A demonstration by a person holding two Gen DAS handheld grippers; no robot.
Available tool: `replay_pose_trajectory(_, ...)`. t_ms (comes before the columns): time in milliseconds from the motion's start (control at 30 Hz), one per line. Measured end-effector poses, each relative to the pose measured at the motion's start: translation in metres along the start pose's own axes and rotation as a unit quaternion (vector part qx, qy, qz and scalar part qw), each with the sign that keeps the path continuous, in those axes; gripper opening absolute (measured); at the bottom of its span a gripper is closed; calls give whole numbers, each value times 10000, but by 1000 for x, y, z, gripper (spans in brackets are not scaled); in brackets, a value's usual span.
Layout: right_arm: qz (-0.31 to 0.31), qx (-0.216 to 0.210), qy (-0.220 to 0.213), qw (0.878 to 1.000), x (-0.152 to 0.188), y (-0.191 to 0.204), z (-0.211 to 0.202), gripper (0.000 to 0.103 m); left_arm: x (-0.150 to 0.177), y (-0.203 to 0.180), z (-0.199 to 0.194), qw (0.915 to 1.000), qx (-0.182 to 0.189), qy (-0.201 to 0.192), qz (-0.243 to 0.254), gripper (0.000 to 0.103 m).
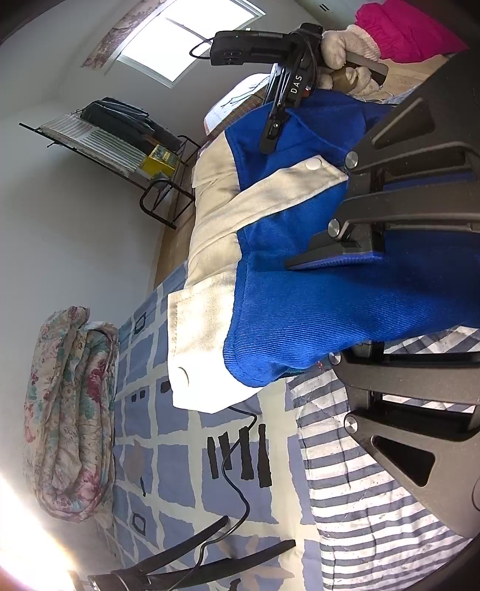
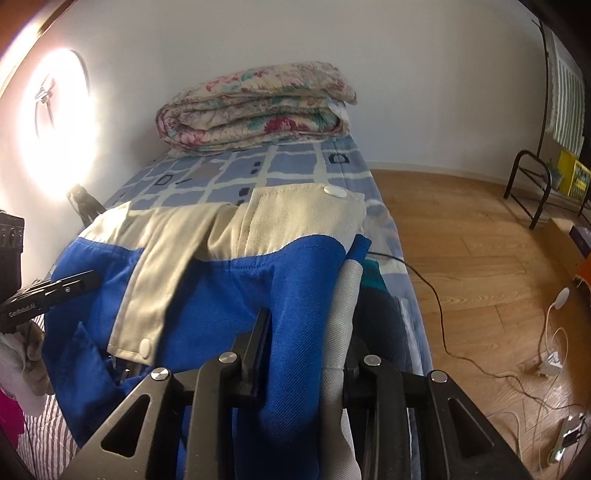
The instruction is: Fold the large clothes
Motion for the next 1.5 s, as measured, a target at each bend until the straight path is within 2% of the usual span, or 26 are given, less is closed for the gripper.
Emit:
replay_pose_trajectory(300,342,-52,115,9993,2,-12,22,44,6,15,7,9996,-53,26,-270,43)
replay_pose_trajectory(367,371,-36,136,9992,1,-14,23,49,6,19,6,9993,-75,50,-370,54)
replay_pose_trajectory(433,304,93,137,9994,1,-13,21,55,7,22,4,9989,-211,56,-405,58)
replay_pose_trajectory(533,97,441,138,9989,-2,-5,17,62,7,19,0,9988,-376,57,-310,58)
replay_pose_trajectory(733,-60,875,119,9961,-7,5,4,63,9,18,-12,9979,-574,62,-278,58)
replay_pose_trajectory(900,-88,1064,81,9943,-6,10,-14,63,12,16,-29,9970,-720,27,-266,58)
replay_pose_trajectory(1133,-95,1093,-124,9939,-2,22,-60,63,16,2,-68,9964,-811,-142,-206,58)
replay_pose_trajectory(1500,-230,953,-537,9937,-1,57,-155,63,18,-54,-165,9943,-885,-586,143,58)
Point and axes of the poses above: each gripper's, at about its wrist camera, not at the fingertips, and z roughly the way its jaws point, y to its left, x to its underside, the point moved 2 cm from there along z, roughly the way its jaws point, and after that the axes turned 4 degrees about y, right-handed, at the moved point
